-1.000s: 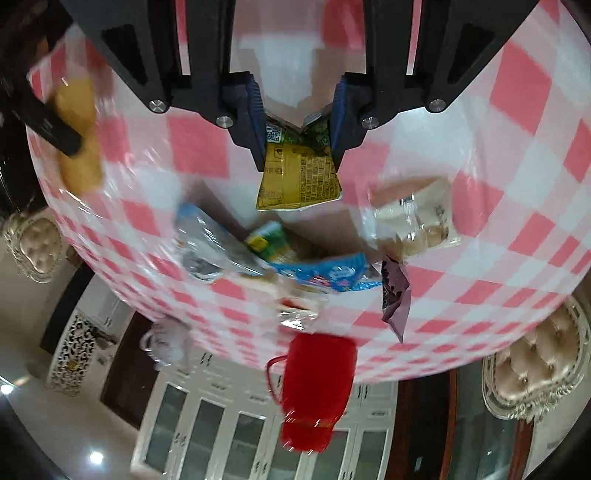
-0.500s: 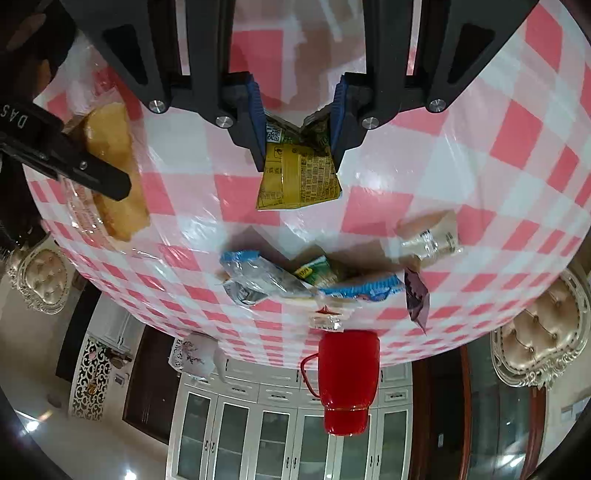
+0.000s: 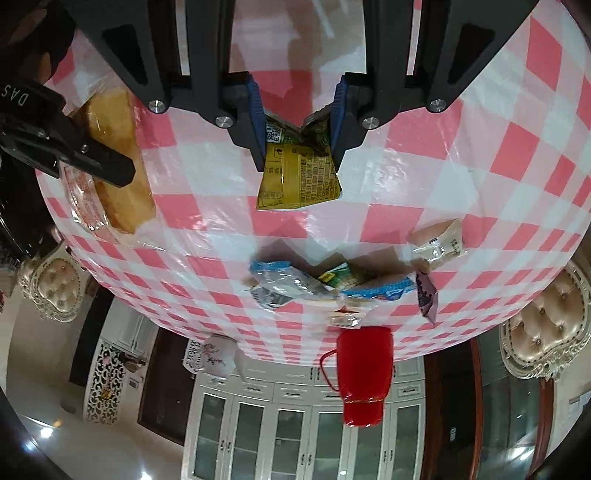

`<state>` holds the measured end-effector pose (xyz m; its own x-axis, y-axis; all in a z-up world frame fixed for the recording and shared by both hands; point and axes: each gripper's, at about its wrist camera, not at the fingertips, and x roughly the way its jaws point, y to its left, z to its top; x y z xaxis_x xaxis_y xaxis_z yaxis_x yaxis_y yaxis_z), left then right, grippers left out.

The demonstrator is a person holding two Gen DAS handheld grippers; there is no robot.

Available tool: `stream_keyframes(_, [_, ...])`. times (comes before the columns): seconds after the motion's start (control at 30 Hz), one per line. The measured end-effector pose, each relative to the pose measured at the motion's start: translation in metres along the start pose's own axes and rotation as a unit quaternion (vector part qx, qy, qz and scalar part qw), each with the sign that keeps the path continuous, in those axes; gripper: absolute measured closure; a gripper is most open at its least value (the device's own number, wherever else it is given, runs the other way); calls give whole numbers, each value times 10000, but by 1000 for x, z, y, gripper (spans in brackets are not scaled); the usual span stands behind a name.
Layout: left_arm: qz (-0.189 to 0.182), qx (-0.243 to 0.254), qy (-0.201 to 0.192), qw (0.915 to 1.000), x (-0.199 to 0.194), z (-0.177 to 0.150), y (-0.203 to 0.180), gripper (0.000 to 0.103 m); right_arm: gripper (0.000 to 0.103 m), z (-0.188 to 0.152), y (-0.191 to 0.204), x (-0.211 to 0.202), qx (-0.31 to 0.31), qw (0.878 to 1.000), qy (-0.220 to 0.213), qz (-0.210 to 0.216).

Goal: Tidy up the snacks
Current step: 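Carry both held packets off the table toward the white box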

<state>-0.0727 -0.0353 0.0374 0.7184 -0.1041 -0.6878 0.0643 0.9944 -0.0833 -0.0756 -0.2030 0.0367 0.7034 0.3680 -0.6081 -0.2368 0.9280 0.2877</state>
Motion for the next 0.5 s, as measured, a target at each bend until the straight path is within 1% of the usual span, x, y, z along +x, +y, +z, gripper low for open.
stream_keyframes(0.23, [-200,284,-35,9994,-15,-7,-28,71,46,-11,-8,-33,-106,9997,-104,-200])
stream_keyframes(0.5, [-483,725,44,9962,-24,-19,-72,71,46,-28,-27,-74,-206,9985,-180,-482])
